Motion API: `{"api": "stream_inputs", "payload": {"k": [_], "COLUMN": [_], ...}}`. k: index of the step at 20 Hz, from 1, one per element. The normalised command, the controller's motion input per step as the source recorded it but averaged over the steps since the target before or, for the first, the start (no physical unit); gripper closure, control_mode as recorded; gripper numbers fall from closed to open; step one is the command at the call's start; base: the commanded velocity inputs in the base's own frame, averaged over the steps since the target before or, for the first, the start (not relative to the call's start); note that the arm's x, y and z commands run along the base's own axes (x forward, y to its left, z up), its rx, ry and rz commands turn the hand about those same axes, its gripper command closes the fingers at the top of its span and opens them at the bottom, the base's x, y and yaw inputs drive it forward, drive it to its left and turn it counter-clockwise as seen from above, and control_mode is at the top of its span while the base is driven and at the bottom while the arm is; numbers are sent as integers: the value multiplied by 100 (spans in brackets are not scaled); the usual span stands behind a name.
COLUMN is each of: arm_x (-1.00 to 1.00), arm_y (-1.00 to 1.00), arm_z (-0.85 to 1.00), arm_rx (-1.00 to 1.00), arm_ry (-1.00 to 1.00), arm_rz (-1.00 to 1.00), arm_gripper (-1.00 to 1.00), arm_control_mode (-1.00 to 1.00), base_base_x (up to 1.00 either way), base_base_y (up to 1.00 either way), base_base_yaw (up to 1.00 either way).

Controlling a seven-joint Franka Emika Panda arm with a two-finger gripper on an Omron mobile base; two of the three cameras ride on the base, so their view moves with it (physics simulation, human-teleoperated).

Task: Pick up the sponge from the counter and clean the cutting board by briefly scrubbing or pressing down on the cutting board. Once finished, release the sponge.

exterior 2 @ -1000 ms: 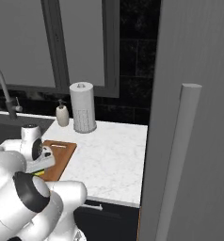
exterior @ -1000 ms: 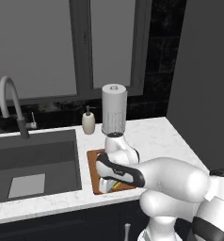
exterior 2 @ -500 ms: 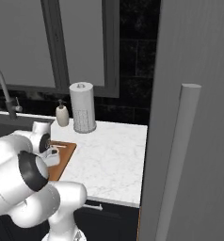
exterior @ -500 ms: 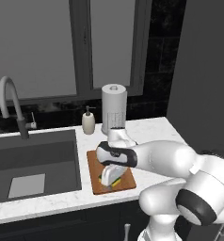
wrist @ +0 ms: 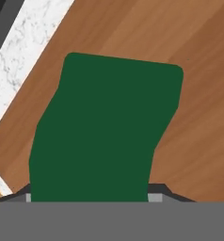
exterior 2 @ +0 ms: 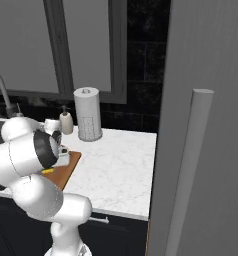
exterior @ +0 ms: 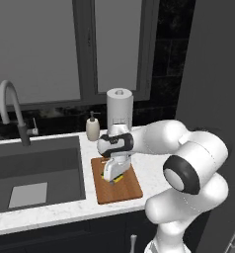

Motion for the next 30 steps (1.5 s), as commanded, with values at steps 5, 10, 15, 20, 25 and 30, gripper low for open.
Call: {"api": "stream_inputs", "payload": {"k": [5,10,15,20,25,30], "arm_x": [51,8,-86,-100,-100,-67], "arm_y": [-1,3,1,-13,-14,-4], "arm_z": [0,-13,-29,-24,-11,-3], "arm_rx": [-4,-13,-8,0,0,0], "arm_ry": [0,-4,0,0,0,0], "arm_rz": [-1,0,0,0,0,0], "arm_gripper": [100,100,100,100,100,100], "arm_control_mode": [-100,-100,-100,-100,-100,-100], "base_base_x": [0,0,0,0,0,0], "base_base_y": [0,0,0,0,0,0], "base_base_yaw": [0,0,0,0,0,0]}}
